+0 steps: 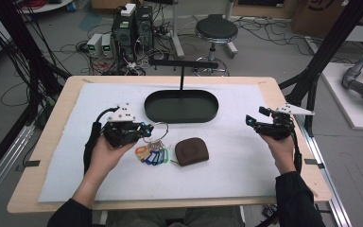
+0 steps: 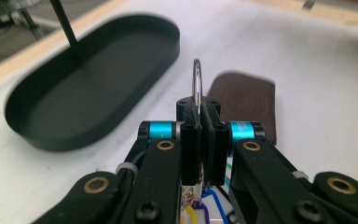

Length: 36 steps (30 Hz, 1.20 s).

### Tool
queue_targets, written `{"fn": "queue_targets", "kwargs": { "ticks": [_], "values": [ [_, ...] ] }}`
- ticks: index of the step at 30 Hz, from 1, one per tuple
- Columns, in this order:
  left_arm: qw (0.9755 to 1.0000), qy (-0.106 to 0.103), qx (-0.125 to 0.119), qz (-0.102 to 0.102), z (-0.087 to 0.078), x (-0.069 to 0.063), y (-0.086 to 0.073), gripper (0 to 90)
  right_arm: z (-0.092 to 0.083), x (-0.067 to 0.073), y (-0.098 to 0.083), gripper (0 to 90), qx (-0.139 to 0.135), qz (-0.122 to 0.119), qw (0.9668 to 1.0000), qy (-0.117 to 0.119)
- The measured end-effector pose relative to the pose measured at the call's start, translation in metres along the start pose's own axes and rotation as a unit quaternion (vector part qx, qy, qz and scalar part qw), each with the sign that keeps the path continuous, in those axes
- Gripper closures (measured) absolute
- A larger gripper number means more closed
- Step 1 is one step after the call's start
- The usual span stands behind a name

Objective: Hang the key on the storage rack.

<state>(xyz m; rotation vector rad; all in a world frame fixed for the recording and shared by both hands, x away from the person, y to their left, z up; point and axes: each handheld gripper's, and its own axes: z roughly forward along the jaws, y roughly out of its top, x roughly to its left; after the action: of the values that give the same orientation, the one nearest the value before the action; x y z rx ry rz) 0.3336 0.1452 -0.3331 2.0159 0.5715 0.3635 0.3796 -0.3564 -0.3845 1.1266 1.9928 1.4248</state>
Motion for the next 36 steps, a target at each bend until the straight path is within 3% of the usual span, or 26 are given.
{"fn": "queue_targets", "kwargs": {
  "ticks": [7,12,16,23,32,36],
  "values": [
    [0.9985,0.021,-0.05,0.007,-0.014,0.011,0.023,86.7,0.001,-0.001,0.0,21.0,0.004,0.006,1.0,-0.003],
    [0.9967,0.023,-0.075,0.021,-0.015,0.023,0.04,86.7,0.001,0.0,0.0,21.0,0.003,0.005,1.0,-0.003],
    [0.9956,0.034,-0.078,0.038,-0.013,0.034,0.054,86.8,0.001,0.001,0.0,21.0,0.003,0.005,1.0,-0.004],
    [0.994,0.058,-0.081,0.044,-0.004,0.058,0.072,86.8,0.001,0.0,0.0,21.0,0.003,0.005,1.0,-0.004],
    [0.993,0.085,-0.079,0.024,0.018,0.097,0.073,86.9,0.003,0.001,0.0,21.0,0.005,0.003,1.0,-0.003],
    [0.9938,0.08,-0.077,-0.003,0.03,0.114,0.067,87.0,0.003,0.002,0.0,21.1,0.006,0.001,1.0,0.0]
  ]
}}
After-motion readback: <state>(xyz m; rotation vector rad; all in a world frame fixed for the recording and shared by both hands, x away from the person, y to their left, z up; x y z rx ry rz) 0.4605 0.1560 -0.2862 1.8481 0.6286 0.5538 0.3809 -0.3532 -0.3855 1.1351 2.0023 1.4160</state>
